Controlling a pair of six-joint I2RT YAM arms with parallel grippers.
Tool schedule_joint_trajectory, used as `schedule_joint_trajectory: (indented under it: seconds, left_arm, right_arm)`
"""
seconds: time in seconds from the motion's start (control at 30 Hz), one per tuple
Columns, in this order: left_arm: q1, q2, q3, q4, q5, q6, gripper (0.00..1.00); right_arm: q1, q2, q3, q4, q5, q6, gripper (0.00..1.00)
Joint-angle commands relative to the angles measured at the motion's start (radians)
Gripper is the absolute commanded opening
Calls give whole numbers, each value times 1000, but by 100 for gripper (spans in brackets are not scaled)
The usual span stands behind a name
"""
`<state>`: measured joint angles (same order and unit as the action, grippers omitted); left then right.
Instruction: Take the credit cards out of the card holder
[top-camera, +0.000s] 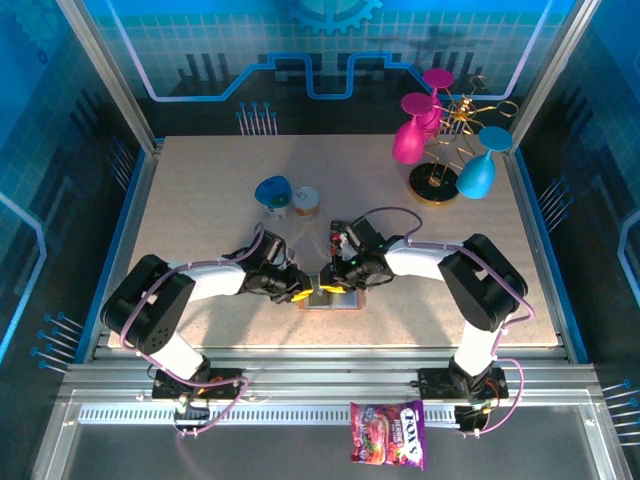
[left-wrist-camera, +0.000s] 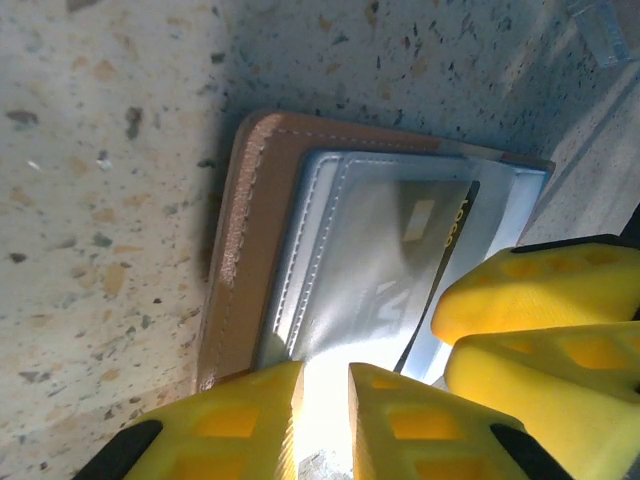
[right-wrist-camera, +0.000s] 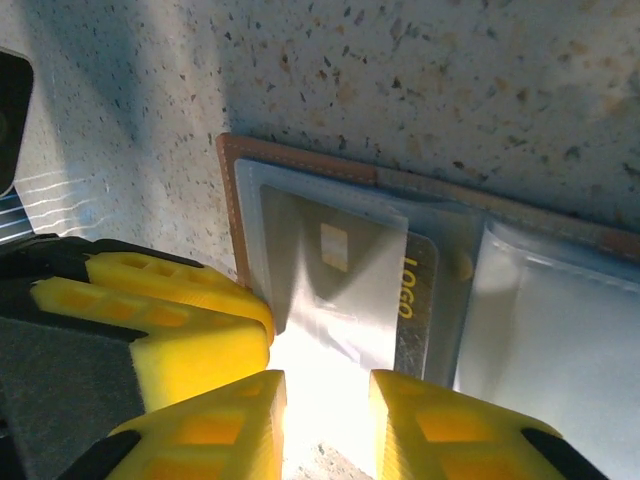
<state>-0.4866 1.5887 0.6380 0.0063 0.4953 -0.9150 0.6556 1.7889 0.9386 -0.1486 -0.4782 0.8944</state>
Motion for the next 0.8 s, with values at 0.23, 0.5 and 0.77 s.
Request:
schedule_joint_trajectory:
  seconds: [0.23,0.5,0.77]
  left_arm:
    - [13,1,-19,-7,15,21,20]
    - [13,1,-18,-10,17,20,20]
    - [14,-5,-19,-19,13,24,20]
  right_arm:
    - [16,27,25,-68,37,-22,32]
    - [15,22,37,-117,72,-52,32]
    - [13,29,55,-135,76,-70,32]
